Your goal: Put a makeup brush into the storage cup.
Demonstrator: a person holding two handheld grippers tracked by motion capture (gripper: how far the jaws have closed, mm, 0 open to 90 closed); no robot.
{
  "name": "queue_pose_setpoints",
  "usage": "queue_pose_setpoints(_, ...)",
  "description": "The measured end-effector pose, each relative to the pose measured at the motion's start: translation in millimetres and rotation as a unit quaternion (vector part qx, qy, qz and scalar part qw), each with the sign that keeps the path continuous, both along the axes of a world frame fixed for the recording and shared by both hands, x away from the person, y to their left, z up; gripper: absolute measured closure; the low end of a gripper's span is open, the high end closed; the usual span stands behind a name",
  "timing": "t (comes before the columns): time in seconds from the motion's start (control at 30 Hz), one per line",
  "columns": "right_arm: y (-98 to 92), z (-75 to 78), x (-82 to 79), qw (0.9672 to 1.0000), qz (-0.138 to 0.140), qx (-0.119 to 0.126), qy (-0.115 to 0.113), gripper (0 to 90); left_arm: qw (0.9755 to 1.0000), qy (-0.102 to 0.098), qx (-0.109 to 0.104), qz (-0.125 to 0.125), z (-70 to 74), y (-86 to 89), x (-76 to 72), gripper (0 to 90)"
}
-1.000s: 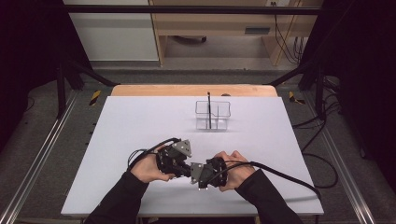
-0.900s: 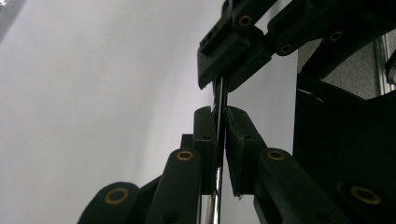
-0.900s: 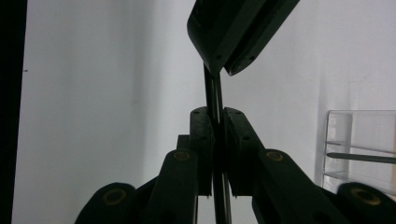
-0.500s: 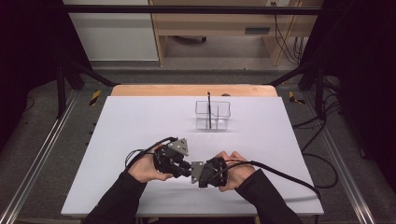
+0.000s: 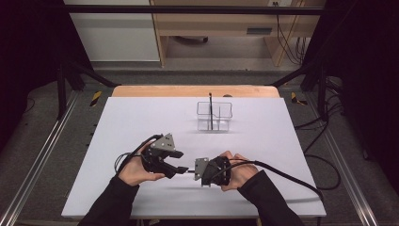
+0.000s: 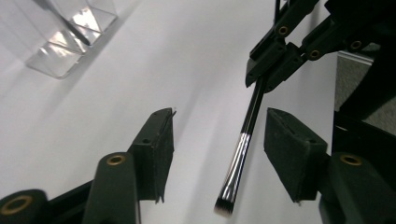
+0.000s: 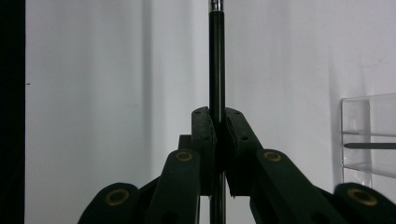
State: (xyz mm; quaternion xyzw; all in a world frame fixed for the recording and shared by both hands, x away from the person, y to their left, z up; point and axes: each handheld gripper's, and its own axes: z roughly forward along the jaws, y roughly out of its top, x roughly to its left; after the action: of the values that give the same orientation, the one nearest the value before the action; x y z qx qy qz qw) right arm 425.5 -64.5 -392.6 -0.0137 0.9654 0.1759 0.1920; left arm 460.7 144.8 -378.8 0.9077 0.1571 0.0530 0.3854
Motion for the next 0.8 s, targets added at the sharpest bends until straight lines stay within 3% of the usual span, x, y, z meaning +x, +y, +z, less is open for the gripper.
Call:
queue_pose_setpoints(0.2, -6.9, -2.1, 2.9, 0.9997, -0.017, 0.013, 0.006, 84.4, 0.9990, -0.013, -0.025, 0.034, -1.7, 13.6, -1.7, 32.6)
queue_pose_setpoints(0.37, -13.2, -7.0, 5.0, 0.9989, -0.035, 0.029, 0.012, 84.4, 0.9971, -0.013, -0.050, 0.056, -5.0, 22.3, -3.2, 29.0)
queue_pose_setpoints(0.47, -17.9, -10.5, 6.3, 0.9977, -0.049, 0.044, 0.014, 84.4, 0.9960, -0.012, -0.053, 0.071, -7.4, 25.6, -2.2, 25.9)
queue_pose_setpoints(0.67, -27.8, -16.6, 7.5, 0.9937, -0.077, 0.079, 0.017, 84.4, 0.9935, -0.008, -0.068, 0.091, -10.3, 30.4, -3.3, 23.6)
queue_pose_setpoints(0.8, -34.1, -20.2, 7.9, 0.9890, -0.099, 0.107, 0.023, 84.4, 0.9918, -0.007, -0.076, 0.103, -12.4, 33.6, -4.5, 22.9)
